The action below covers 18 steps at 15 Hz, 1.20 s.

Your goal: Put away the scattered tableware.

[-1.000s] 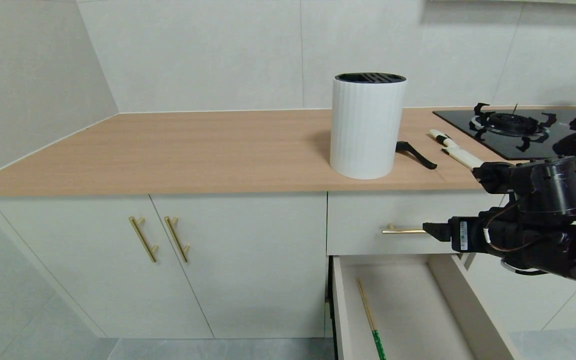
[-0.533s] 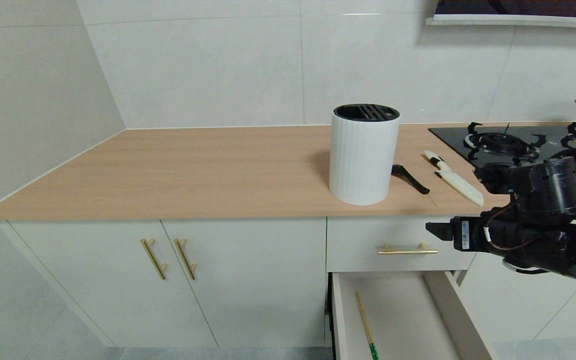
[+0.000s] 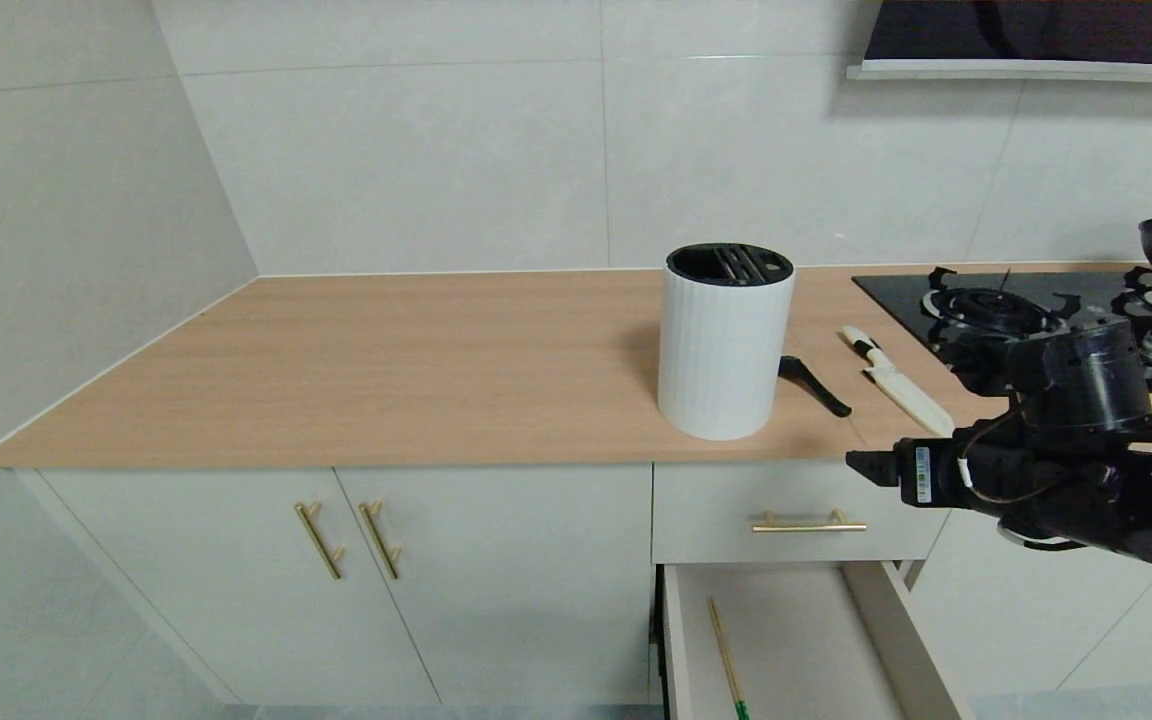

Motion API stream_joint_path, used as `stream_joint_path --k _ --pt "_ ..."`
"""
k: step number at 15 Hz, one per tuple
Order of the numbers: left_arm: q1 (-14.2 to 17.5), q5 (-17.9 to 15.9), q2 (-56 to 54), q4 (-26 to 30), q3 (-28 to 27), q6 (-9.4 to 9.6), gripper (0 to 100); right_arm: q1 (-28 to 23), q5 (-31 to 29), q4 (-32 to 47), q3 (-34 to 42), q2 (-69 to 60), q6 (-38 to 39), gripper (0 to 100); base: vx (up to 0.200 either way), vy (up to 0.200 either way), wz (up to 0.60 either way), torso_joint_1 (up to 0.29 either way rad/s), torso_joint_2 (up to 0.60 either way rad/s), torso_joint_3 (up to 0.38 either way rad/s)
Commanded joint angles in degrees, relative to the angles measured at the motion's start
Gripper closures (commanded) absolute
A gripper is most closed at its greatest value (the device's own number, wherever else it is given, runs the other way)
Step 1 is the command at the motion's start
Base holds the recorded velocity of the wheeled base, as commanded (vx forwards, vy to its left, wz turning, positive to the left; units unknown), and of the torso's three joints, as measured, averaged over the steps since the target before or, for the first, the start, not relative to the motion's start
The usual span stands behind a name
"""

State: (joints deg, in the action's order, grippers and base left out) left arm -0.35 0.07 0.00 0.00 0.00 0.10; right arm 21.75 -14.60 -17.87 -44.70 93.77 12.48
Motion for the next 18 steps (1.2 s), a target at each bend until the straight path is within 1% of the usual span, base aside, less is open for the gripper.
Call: stream_joint_path --k 1,2,4,6,8,10,12,15,18 --pt "0.0 0.0 0.0 0.0 0.0 -0.01 0 -1.6 0.5 -0.1 -0.4 0.6 -0.3 0 0.000 0.000 0.00 0.000 0.00 0.000" --pt "0.0 0.0 0.0 0.0 0.0 -0.01 0 -2.3 0.9 -0.1 -0.9 0.9 -0.8 0 0.000 0.000 0.00 0.000 0.00 0.000" --pt "0.0 0.0 0.0 0.0 0.0 -0.01 0 -5.5 4.9 0.4 -4.1 2.7 -3.0 0 0.000 0.000 0.00 0.000 0.00 0.000" --pt "0.0 0.0 0.0 0.0 0.0 -0.01 0 -7.5 8.6 0.6 -8.2 6.0 -5.8 0 0.000 0.000 0.00 0.000 0.00 0.000" --pt "0.0 0.0 0.0 0.0 0.0 -0.01 0 -9.2 9.7 0.7 -14.6 11.7 -8.4 0 0.000 0.000 0.00 0.000 0.00 0.000" --pt "0.0 0.0 0.0 0.0 0.0 -0.01 0 -9.4 11.3 0.7 -21.7 17.1 -8.7 0 0.000 0.000 0.00 0.000 0.00 0.000" --pt "0.0 0.0 0.0 0.0 0.0 -0.01 0 -9.4 12.0 3.2 -28.3 21.6 -12.7 0 0.000 0.000 0.00 0.000 0.00 0.000" --pt "0.0 0.0 0.0 0.0 0.0 -0.01 0 -9.4 12.1 3.5 -30.6 24.9 -13.4 0 0.000 0.000 0.00 0.000 0.00 0.000" --pt "0.0 0.0 0.0 0.0 0.0 -0.01 0 -9.4 14.1 3.0 -31.6 26.7 -14.2 0 0.000 0.000 0.00 0.000 0.00 0.000"
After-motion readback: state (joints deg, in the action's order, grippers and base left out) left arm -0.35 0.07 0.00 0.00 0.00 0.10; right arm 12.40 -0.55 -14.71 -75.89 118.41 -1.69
